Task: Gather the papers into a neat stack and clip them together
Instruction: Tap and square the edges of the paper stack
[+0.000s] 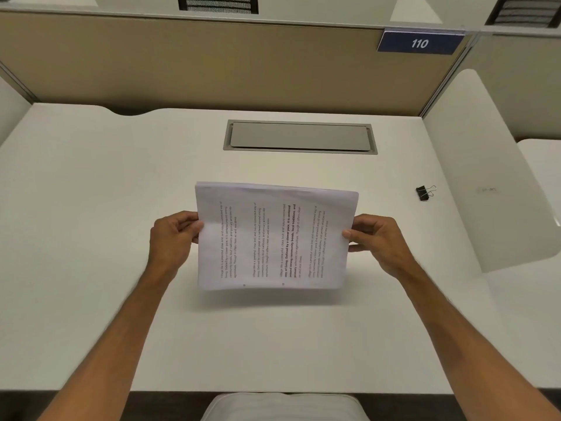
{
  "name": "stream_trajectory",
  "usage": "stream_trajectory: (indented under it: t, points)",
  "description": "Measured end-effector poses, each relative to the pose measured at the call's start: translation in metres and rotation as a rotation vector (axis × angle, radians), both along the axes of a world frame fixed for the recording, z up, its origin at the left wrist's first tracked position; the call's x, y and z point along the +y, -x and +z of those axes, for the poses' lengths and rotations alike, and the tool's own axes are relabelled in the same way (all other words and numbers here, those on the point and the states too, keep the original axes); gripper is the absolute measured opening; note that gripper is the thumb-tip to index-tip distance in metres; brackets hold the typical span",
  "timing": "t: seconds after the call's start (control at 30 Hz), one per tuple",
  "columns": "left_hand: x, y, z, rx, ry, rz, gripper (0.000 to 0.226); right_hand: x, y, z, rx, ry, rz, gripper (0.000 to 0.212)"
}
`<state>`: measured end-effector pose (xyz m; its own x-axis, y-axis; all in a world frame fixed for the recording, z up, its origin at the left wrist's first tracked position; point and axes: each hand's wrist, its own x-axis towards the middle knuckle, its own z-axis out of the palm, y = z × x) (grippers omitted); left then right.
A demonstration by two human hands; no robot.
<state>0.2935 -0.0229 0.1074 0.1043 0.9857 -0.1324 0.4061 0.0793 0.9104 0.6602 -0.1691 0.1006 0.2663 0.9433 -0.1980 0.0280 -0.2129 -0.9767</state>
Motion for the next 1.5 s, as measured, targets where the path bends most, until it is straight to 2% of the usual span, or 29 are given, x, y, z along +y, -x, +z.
stream_trajectory:
  t: [0.23,0.47,0.57,0.67,0.7,0.77,0.83,0.97,1.1,1.2,1.43,1.5]
  points:
    - [0.012,0.001,0.001,-0.052,0.168,-0.041,0.019,-0.007,0.008,0.010,0.109,0.058,0.053,0.010]
    - [0.017,-0.002,0.001,-0.093,0.259,-0.019,0.016,-0.008,0.014,0.004,0.193,0.065,-0.118,0.011]
    - [0.016,0.004,0.000,-0.263,0.379,0.070,0.013,-0.013,0.014,0.001,0.226,0.081,-0.208,0.010]
    - [0.006,0.009,-0.003,-0.486,0.554,0.138,0.049,-0.021,0.011,0.000,0.249,0.061,-0.309,0.012]
    - [-0.001,0.007,-0.005,-0.565,0.580,0.158,0.054,-0.023,0.010,-0.001,0.260,0.054,-0.346,0.012]
    - [-0.022,-0.005,-0.007,-0.719,0.581,0.186,0.046,-0.027,0.012,-0.003,0.281,0.039,-0.410,0.011]
    - [-0.043,-0.022,-0.008,-0.771,0.550,0.196,0.035,-0.030,0.016,-0.005,0.289,0.026,-0.454,0.011]
    - [-0.062,-0.048,-0.005,-0.798,0.493,0.244,0.030,-0.034,0.028,-0.010,0.272,0.019,-0.510,0.012]
    - [-0.062,-0.060,-0.005,-0.723,0.432,0.343,0.011,-0.038,0.037,-0.012,0.275,0.009,-0.528,0.012]
    - [-0.057,-0.063,-0.004,-0.723,0.457,0.394,0.006,-0.043,0.042,-0.012,0.303,0.001,-0.543,0.012]
    - [-0.046,-0.066,-0.009,-0.648,0.480,0.518,0.021,-0.054,0.054,-0.014,0.326,0.009,-0.555,0.016]
    - [-0.044,-0.068,-0.007,-0.597,0.457,0.523,0.014,-0.058,0.058,-0.015,0.344,0.022,-0.535,0.017]
